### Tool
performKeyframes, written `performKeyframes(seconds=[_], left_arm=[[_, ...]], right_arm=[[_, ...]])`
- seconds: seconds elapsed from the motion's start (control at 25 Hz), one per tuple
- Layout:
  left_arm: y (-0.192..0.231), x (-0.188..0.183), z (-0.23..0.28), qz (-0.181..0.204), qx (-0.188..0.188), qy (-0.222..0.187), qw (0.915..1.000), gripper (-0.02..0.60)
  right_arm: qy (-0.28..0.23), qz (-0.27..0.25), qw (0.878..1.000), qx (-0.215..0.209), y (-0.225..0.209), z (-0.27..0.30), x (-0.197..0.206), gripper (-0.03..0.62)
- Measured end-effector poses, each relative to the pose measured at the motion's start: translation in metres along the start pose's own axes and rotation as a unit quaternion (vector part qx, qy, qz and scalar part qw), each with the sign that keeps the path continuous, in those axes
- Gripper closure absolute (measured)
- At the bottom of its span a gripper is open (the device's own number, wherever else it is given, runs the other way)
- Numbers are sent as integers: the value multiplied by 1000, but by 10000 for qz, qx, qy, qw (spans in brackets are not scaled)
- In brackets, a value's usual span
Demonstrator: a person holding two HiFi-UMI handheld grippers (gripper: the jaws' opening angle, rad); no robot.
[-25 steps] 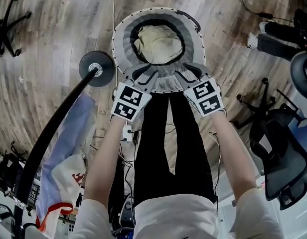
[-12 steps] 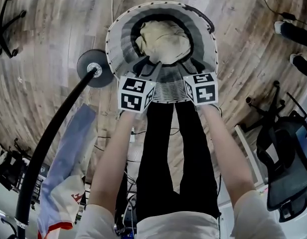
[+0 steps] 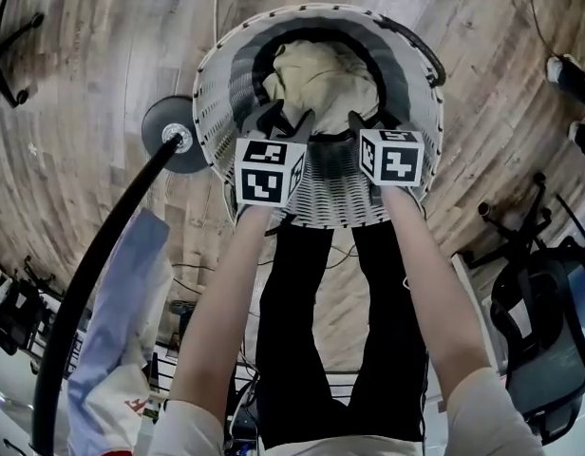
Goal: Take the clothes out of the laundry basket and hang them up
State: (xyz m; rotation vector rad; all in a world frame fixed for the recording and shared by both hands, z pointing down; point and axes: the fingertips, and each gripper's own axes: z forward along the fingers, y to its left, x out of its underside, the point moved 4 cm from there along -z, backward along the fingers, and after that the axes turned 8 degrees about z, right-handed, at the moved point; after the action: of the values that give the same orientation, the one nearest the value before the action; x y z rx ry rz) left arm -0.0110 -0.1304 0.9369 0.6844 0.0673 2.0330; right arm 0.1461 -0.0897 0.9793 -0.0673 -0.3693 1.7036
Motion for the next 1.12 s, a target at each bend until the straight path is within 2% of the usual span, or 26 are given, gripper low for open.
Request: performKeyframes(seconds=[0.16, 0.32, 0.64, 0.88, 1.12], left_arm=[[11, 2, 26, -191, -130, -12, 9997, 365], [22, 17, 51, -267, -193, 143, 9994, 362], [37, 41, 95, -397, -337, 395, 9979, 357], [54, 62, 121, -746, -632, 574, 9935, 357], [61, 79, 140, -842, -738, 738, 9910, 357]], right_arm=[[36, 197, 9997, 131, -8, 24, 1, 335], [23, 355, 9991, 242, -13, 46, 3, 310], [140, 504, 9980, 350, -28, 83, 11, 309], [115, 831, 9949, 561, -43, 99, 17, 310], [104, 761, 9931, 884, -53, 114, 23, 310]])
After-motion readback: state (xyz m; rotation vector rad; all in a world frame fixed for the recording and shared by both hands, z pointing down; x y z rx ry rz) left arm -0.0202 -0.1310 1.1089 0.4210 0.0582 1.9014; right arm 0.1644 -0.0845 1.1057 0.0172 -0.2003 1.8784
